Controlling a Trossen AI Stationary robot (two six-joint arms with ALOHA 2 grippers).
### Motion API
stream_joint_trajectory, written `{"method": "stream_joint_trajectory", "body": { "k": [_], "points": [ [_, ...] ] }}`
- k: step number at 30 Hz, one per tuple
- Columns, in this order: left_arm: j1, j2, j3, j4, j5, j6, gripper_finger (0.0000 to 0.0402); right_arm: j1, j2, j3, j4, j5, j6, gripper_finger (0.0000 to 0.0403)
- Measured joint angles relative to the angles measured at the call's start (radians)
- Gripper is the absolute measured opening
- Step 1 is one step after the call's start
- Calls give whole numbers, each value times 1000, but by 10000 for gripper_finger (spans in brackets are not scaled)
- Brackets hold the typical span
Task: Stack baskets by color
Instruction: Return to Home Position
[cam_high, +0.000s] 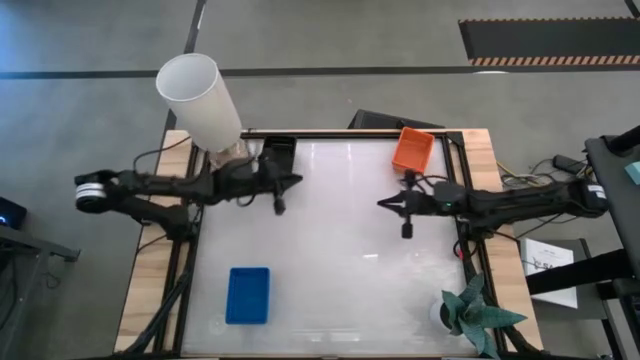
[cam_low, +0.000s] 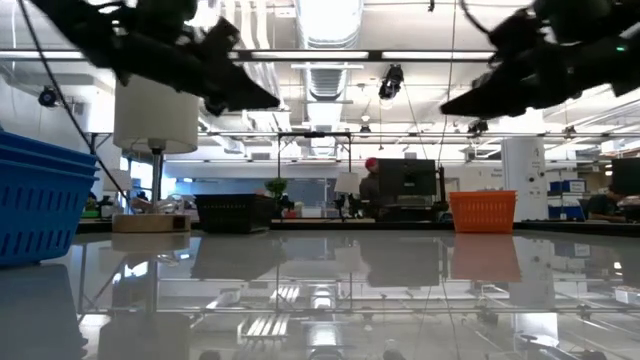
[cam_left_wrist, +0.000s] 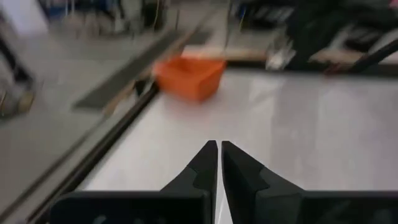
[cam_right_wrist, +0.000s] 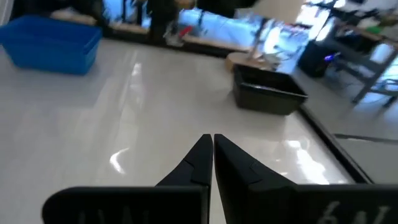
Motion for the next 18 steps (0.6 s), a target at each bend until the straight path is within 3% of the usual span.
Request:
{"method": "stream_joint_trajectory", "body": {
  "k": [8,18],
  "points": [
    [-91,-199,-265,336,2,-16,5,-2,-389,-137,-107,75,44,9],
    [-92,-470,-502,370,20,-41,5,-3,-794,-153,-432,159,8,8]
  ]
}}
